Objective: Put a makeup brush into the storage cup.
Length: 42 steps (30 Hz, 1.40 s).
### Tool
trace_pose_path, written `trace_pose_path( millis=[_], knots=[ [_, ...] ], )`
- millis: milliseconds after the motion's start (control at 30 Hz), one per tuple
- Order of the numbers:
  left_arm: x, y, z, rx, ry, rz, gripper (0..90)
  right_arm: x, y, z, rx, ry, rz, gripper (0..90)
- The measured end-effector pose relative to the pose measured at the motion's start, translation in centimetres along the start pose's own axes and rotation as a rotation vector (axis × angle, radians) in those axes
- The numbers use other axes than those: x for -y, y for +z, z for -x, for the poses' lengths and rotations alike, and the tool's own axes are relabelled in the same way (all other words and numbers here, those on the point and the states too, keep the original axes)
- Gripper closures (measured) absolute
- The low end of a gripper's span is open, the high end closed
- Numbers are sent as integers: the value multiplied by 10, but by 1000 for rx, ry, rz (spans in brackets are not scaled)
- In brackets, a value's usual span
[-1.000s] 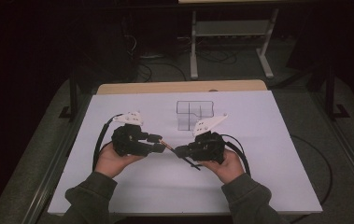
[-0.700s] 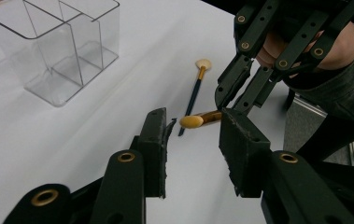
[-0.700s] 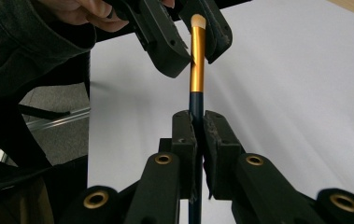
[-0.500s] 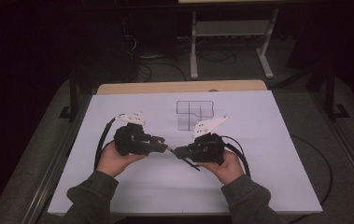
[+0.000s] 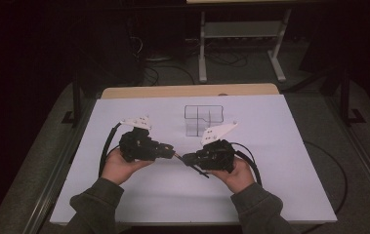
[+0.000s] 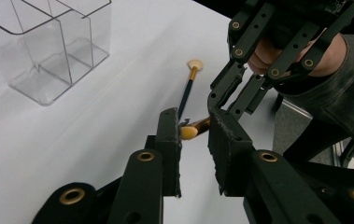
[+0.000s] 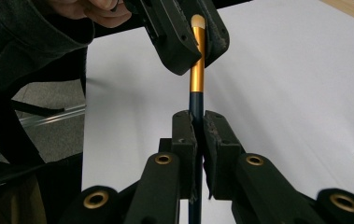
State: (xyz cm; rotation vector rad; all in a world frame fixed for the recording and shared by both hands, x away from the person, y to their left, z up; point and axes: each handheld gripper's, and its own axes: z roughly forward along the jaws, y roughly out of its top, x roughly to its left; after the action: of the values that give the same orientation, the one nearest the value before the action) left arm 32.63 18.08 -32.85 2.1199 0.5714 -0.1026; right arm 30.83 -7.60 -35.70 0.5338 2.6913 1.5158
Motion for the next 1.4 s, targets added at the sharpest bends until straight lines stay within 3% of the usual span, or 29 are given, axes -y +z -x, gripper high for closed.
trace_pose_path(
  millis=[267, 533, 600, 667, 933, 1067, 1400],
  knots=[
    [-1, 0, 0, 22, -5, 3, 762, 0, 0, -1, 7, -12, -5, 825],
    [-7, -2, -1, 106, -18, 22, 822, 0, 3, -4, 22, -75, -17, 825],
    [-8, -2, 0, 110, -17, 29, 830, -1, 3, -5, 24, -87, -15, 825],
    [-13, -3, 2, 97, 11, 10, 832, -2, 4, -5, 16, -84, -9, 825],
    [-16, -3, 4, 72, 23, 0, 834, -2, 2, -3, 13, -78, 3, 814],
    [-17, -4, 6, 62, 20, 2, 834, -1, 1, -1, 3, -56, -6, 746],
    [-18, -3, 8, 44, 40, -24, 834, 0, 0, 2, -22, -40, -34, 670]
  ],
)
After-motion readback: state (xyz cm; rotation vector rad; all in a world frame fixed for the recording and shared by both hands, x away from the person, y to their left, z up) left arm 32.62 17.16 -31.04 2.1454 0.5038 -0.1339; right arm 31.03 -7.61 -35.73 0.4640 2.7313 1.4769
